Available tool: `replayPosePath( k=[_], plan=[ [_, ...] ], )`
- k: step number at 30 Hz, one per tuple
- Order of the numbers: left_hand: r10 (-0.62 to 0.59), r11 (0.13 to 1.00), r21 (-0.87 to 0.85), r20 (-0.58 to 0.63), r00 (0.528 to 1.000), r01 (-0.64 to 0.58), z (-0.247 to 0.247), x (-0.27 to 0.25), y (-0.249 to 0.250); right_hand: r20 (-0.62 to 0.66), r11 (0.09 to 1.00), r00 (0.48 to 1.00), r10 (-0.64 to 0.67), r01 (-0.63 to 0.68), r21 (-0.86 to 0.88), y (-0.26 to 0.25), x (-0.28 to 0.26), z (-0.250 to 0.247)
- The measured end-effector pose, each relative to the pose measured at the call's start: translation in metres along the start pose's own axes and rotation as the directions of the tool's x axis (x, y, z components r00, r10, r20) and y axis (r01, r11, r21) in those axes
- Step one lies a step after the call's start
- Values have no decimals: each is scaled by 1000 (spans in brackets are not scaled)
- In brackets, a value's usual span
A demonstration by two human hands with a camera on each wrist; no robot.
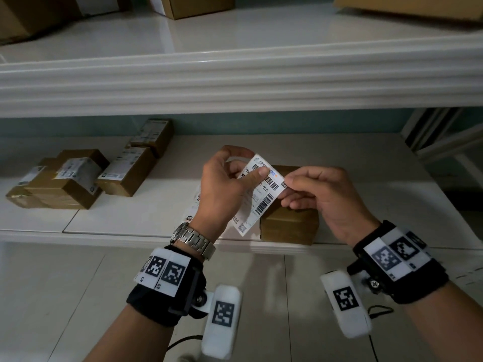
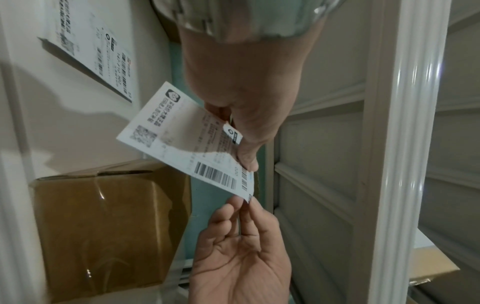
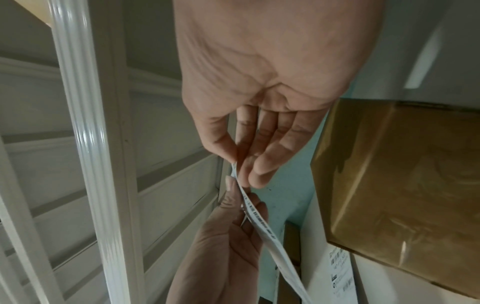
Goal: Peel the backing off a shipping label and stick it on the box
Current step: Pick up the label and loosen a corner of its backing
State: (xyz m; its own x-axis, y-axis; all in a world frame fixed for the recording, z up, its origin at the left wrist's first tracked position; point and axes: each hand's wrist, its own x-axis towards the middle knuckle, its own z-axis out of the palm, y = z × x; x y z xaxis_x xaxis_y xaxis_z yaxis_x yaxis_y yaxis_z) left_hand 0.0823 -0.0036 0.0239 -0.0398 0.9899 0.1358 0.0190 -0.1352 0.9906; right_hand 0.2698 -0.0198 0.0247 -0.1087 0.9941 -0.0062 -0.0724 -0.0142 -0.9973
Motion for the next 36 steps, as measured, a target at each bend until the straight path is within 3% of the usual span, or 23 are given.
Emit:
replayPosePath(
  k=[11, 36],
  plan=[
    [78, 996, 48, 65, 995, -81, 5, 16, -5, 19, 1000, 1000, 15, -15, -8, -4, 0, -6],
    [85, 979, 174, 114, 990, -104, 2, 18, -2, 22, 991, 997, -77, 79, -111, -3, 4, -10]
  ],
)
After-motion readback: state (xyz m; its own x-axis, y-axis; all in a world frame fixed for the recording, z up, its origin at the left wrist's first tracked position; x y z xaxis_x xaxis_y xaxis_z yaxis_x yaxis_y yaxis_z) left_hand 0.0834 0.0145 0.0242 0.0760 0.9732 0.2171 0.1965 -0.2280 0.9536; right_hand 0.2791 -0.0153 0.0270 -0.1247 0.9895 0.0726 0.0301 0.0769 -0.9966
